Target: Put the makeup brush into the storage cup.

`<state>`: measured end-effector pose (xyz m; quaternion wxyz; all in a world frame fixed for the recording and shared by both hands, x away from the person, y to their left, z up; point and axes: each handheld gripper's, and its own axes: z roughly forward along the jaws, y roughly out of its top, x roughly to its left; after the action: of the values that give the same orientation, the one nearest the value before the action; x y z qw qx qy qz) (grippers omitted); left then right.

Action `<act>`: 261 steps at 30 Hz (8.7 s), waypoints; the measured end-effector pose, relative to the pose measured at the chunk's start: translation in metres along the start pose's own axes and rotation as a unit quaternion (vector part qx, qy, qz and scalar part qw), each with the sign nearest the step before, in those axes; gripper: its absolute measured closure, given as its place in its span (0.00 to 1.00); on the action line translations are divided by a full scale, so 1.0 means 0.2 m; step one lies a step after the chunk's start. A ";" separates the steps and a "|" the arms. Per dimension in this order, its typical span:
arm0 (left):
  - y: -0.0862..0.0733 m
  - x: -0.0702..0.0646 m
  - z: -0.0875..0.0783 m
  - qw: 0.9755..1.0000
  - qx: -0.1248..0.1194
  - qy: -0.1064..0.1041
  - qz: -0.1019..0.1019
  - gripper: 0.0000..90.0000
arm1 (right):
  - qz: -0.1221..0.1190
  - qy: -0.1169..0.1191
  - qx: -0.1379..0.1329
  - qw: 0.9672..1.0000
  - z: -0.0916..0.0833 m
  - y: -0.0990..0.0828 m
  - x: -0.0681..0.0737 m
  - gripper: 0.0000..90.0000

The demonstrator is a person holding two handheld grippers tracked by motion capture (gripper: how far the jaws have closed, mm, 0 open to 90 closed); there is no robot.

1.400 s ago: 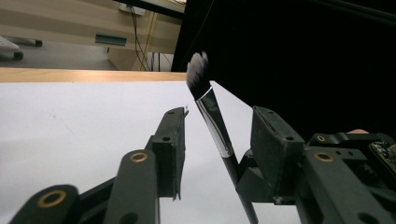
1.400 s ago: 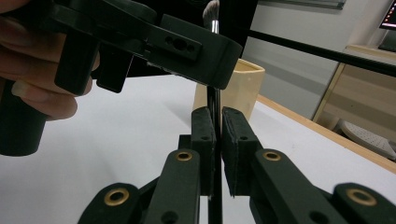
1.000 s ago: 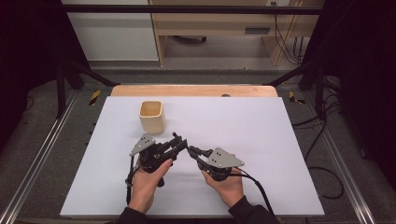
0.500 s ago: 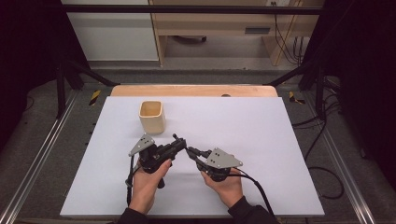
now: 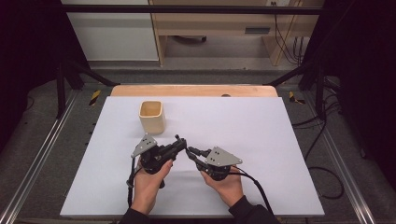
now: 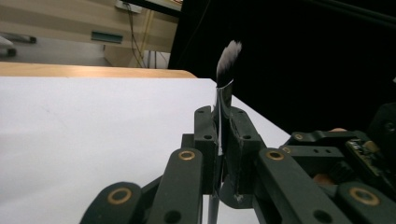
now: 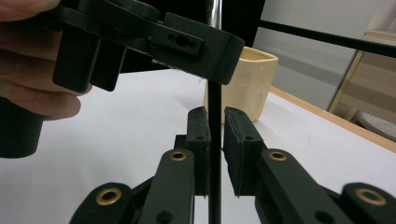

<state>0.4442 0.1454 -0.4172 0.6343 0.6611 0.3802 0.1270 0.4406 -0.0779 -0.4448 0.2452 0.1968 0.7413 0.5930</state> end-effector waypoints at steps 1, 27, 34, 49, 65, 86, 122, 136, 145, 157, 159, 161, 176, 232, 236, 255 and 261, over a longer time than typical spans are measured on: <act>0.00 0.00 0.00 1.000 0.000 0.004 0.005 0.93 | 0.000 -0.001 0.001 1.000 0.00 0.00 0.00 0.88; 0.12 0.09 -0.11 0.996 0.002 0.056 0.064 0.93 | 0.021 -0.053 0.070 0.996 -0.02 -0.02 -0.12 0.08; 0.20 0.11 -0.16 0.995 0.000 0.064 0.079 0.93 | 0.023 -0.092 0.087 0.992 -0.11 -0.03 -0.20 0.07; 0.40 0.21 -0.26 0.993 -0.013 0.082 0.089 0.93 | 0.016 -0.137 0.058 0.989 -0.32 -0.08 -0.31 0.12; 0.58 0.32 -0.24 0.989 -0.021 0.115 0.092 0.93 | 0.034 -0.123 0.055 0.990 -0.59 -0.18 -0.33 0.05; 0.76 0.46 -0.09 0.980 -0.023 0.160 0.116 0.93 | 0.055 -0.139 0.056 0.987 -0.66 -0.23 -0.38 0.06; 0.78 0.52 -0.07 0.970 -0.030 0.202 0.131 0.93 | 0.063 -0.133 0.047 0.988 -0.68 -0.24 -0.39 0.04; 0.75 0.52 -0.05 0.970 -0.016 0.201 0.137 0.93 | 0.069 -0.131 0.043 0.988 -0.69 -0.24 -0.39 0.04; 0.71 0.53 -0.05 0.970 -0.007 0.203 0.131 0.93 | 0.071 -0.130 0.045 0.988 -0.69 -0.24 -0.39 0.04; 0.68 0.54 -0.01 0.971 0.006 0.201 0.129 0.93 | 0.071 -0.129 0.045 0.988 -0.68 -0.24 -0.39 0.04; 0.67 0.54 -0.01 0.972 0.007 0.200 0.127 0.93 | 0.071 -0.128 0.046 0.988 -0.68 -0.25 -0.39 0.04; 0.67 0.54 0.00 0.971 0.010 0.200 0.128 0.93 | 0.071 -0.133 0.047 0.988 -0.69 -0.25 -0.39 0.04; 0.65 0.56 0.00 0.971 0.016 0.205 0.125 0.93 | 0.073 -0.135 0.045 0.987 -0.69 -0.25 -0.40 0.04; 0.49 0.60 0.00 0.971 0.040 0.208 0.113 0.93 | 0.070 -0.133 0.053 0.987 -0.68 -0.26 -0.39 0.03; 0.47 0.61 0.01 0.971 0.043 0.209 0.110 0.93 | 0.070 -0.132 0.053 0.987 -0.68 -0.26 -0.39 0.03; 0.47 0.60 -0.01 0.964 0.011 0.230 0.136 0.40 | 0.070 -0.131 0.055 0.987 -0.67 -0.26 -0.39 0.03; 0.48 0.59 -0.04 0.965 0.000 0.222 0.141 0.29 | 0.068 -0.131 0.055 0.988 -0.67 -0.26 -0.39 0.03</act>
<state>0.5522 0.2375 -0.3627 0.5092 0.6634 0.4145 0.3587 0.4231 -0.2400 -0.4627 0.2876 0.3361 0.7193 0.5357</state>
